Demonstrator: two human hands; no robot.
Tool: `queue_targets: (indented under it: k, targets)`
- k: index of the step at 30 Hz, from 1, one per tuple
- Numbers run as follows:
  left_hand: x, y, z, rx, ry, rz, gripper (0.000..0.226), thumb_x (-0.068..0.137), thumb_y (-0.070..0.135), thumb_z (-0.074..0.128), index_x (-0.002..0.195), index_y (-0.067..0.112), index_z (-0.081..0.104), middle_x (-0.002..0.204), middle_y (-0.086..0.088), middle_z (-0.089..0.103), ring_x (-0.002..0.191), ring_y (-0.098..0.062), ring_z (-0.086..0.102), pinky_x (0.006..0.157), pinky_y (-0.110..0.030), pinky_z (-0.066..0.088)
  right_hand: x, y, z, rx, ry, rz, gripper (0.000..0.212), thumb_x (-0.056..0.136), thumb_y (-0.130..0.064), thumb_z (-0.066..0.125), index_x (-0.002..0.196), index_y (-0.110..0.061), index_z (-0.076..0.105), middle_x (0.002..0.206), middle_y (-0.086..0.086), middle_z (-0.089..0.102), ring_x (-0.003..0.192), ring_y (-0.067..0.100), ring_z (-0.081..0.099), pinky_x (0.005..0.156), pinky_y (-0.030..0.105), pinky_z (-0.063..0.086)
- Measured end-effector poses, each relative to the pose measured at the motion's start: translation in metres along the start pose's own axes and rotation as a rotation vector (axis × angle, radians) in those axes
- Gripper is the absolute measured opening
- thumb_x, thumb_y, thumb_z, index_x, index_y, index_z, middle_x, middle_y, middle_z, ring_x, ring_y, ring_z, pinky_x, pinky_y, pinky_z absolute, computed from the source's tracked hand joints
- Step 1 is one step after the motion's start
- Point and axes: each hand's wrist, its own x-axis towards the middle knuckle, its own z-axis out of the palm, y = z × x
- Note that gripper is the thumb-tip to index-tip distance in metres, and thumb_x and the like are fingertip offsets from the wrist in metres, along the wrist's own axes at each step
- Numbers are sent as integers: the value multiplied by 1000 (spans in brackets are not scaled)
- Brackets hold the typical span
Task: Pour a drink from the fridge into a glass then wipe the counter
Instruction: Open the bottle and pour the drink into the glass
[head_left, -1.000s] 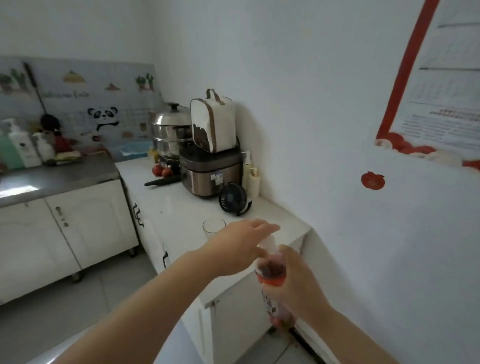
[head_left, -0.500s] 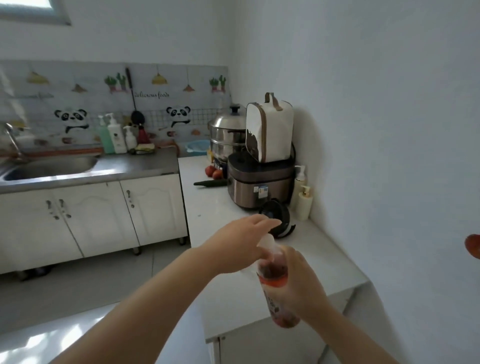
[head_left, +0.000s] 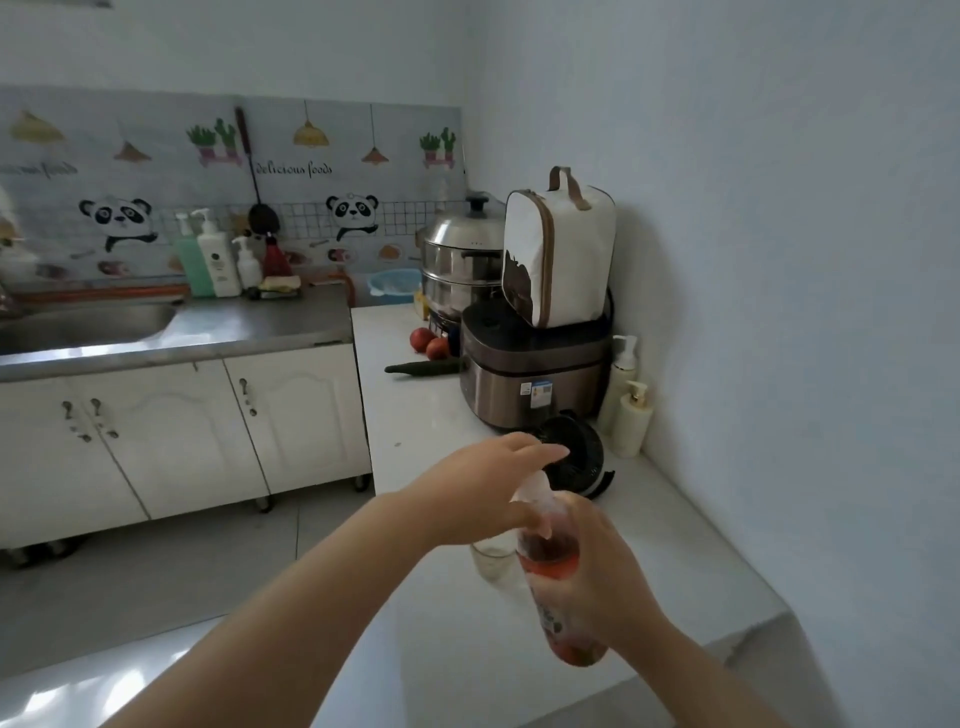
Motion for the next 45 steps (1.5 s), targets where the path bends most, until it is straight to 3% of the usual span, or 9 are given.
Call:
queue_targets:
  k: [3, 5, 9, 12, 18, 20, 23, 31, 45]
  targets:
    - [19, -25, -5, 54, 5, 67, 56, 89, 9, 59, 137, 33, 43, 141, 9, 44, 125, -13, 46, 102, -28, 43, 22, 4, 7, -41, 13, 22, 74, 63, -33, 77, 124, -37, 36, 115, -9, 49, 98, 6, 51, 79, 13, 37]
    - [29, -34, -7, 112, 2, 72, 49, 90, 7, 56, 133, 30, 48, 136, 6, 48, 122, -14, 48, 101, -30, 45, 30, 5, 9, -63, 8, 28, 74, 65, -31, 77, 124, -39, 35, 115, -9, 46, 97, 6, 49, 73, 10, 35]
    - [49, -48, -9, 173, -16, 33, 31, 94, 31, 49, 121, 18, 57, 120, -3, 57, 110, -20, 54, 93, -39, 49, 46, 8, 17, -89, 7, 46, 70, 66, -30, 75, 123, -39, 35, 113, -8, 45, 95, 7, 50, 67, 5, 34]
    - [61, -57, -6, 166, -41, -34, 42, 90, 51, 47, 109, 16, 61, 106, -3, 59, 97, -19, 56, 87, -39, 51, 53, 15, 21, -114, 8, 57, 69, 66, -32, 75, 123, -39, 36, 114, -8, 46, 95, 7, 51, 69, 6, 35]
    - [73, -71, 1, 45, -41, -30, 39, 88, 47, 53, 115, 18, 58, 110, 0, 58, 101, -16, 54, 89, -33, 49, 69, 27, 24, -134, -26, 76, 69, 67, -37, 75, 122, -42, 34, 111, -10, 44, 95, 8, 50, 77, 16, 40]
    - [74, -74, 2, -29, 44, -59, 37, 89, 48, 52, 112, 20, 58, 103, 3, 56, 96, -15, 53, 83, -29, 48, 74, 31, 23, -127, -38, 75, 70, 67, -38, 74, 124, -41, 33, 111, -11, 43, 95, 8, 50, 77, 16, 39]
    - [73, -87, 4, -84, 149, -144, 40, 89, 48, 51, 117, 20, 56, 107, 2, 59, 93, -13, 53, 82, -29, 47, 83, 39, 18, -133, -73, 95, 74, 68, -38, 74, 128, -40, 31, 111, -10, 43, 93, 10, 50, 78, 19, 41]
    - [62, -120, 43, 2, 54, -356, 47, 88, 54, 50, 118, 19, 56, 111, 0, 60, 101, -19, 56, 84, -33, 48, 94, 62, -3, -392, -324, 111, 88, 68, -35, 69, 139, -39, 17, 110, -9, 33, 95, 13, 44, 75, 24, 41]
    - [50, -128, 106, -68, -31, -453, 42, 89, 49, 52, 121, 21, 55, 116, -2, 60, 105, -23, 57, 84, -32, 44, 102, 86, 1, -713, -574, 68, 75, 71, -29, 64, 136, -30, 26, 122, 4, 40, 112, 25, 43, 79, 35, 49]
